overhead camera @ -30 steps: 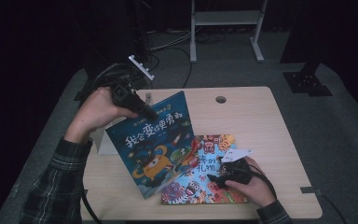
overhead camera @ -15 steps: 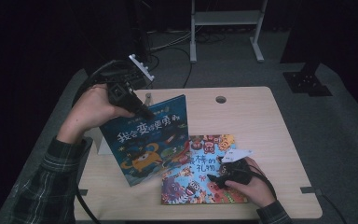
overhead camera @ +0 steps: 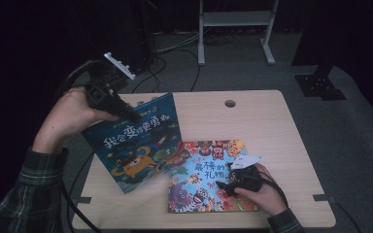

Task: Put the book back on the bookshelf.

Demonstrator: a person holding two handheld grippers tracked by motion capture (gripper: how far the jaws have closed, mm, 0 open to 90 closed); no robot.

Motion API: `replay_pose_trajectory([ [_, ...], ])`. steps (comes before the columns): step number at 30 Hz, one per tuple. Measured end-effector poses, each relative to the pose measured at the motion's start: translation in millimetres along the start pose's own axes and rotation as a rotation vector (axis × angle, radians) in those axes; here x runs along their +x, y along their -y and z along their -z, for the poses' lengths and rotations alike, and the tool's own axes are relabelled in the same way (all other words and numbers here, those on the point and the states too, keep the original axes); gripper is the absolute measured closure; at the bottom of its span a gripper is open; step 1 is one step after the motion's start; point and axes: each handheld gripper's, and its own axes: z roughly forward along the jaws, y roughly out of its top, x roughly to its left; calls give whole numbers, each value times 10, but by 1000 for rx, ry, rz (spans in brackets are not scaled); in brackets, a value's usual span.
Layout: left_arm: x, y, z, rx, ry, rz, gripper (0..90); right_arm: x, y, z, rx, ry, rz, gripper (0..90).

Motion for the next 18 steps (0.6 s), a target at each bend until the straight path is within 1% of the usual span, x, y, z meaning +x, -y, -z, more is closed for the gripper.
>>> replay_pose_trajectory([
  [4,51,158,134,-22,-11,27,825,0,-1,0,1,0,0,166],
  [10,131,435,332,-56,-53,72,825,-1,-2,1,3,0,0,166],
  [13,186,571,406,-63,-72,101,825,-1,-4,0,3,0,0,166],
  [14,199,614,422,-63,-76,116,824,0,-5,0,4,0,0,166],
  [18,276,788,487,-60,-99,155,825,0,-5,0,4,0,0,166],
])
